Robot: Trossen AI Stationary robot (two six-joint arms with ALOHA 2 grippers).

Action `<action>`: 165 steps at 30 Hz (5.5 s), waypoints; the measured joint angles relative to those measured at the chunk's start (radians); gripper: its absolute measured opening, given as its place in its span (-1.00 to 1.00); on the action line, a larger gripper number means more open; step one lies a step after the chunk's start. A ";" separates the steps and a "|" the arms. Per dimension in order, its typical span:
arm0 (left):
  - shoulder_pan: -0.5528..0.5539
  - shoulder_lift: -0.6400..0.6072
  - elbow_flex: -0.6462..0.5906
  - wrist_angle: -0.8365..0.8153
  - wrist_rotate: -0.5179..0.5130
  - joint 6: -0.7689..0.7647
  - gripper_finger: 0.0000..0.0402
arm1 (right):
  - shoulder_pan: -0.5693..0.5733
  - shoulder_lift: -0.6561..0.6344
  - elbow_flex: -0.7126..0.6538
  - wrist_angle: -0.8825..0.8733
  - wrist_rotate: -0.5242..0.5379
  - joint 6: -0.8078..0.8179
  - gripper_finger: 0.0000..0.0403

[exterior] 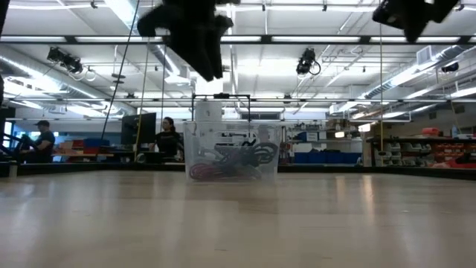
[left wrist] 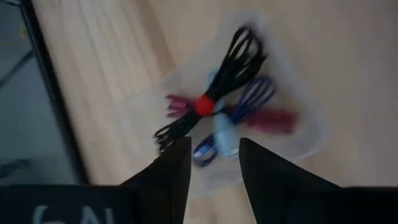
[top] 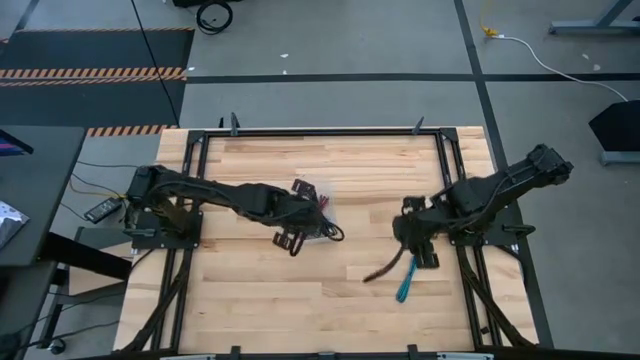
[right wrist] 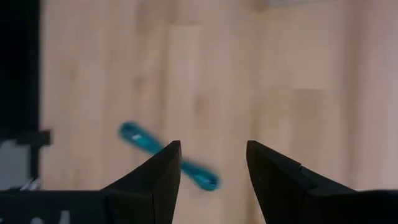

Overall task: Pick and place USB-C Cables
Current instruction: Put the blue charger cable into the white bin, then adjust the white bin

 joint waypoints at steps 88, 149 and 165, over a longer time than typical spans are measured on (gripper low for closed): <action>-0.274 -0.044 -0.133 -0.066 -0.112 -0.716 -0.38 | -0.013 0.286 -0.085 0.384 0.320 -0.492 -0.91; -0.488 -0.044 -0.133 -0.151 -0.466 -1.071 -0.38 | -0.480 0.543 -0.010 0.989 0.208 -1.570 -0.41; -0.413 -0.044 -0.133 0.032 -0.482 -1.050 -0.38 | -0.702 0.375 -0.009 0.829 -0.052 -0.727 -0.35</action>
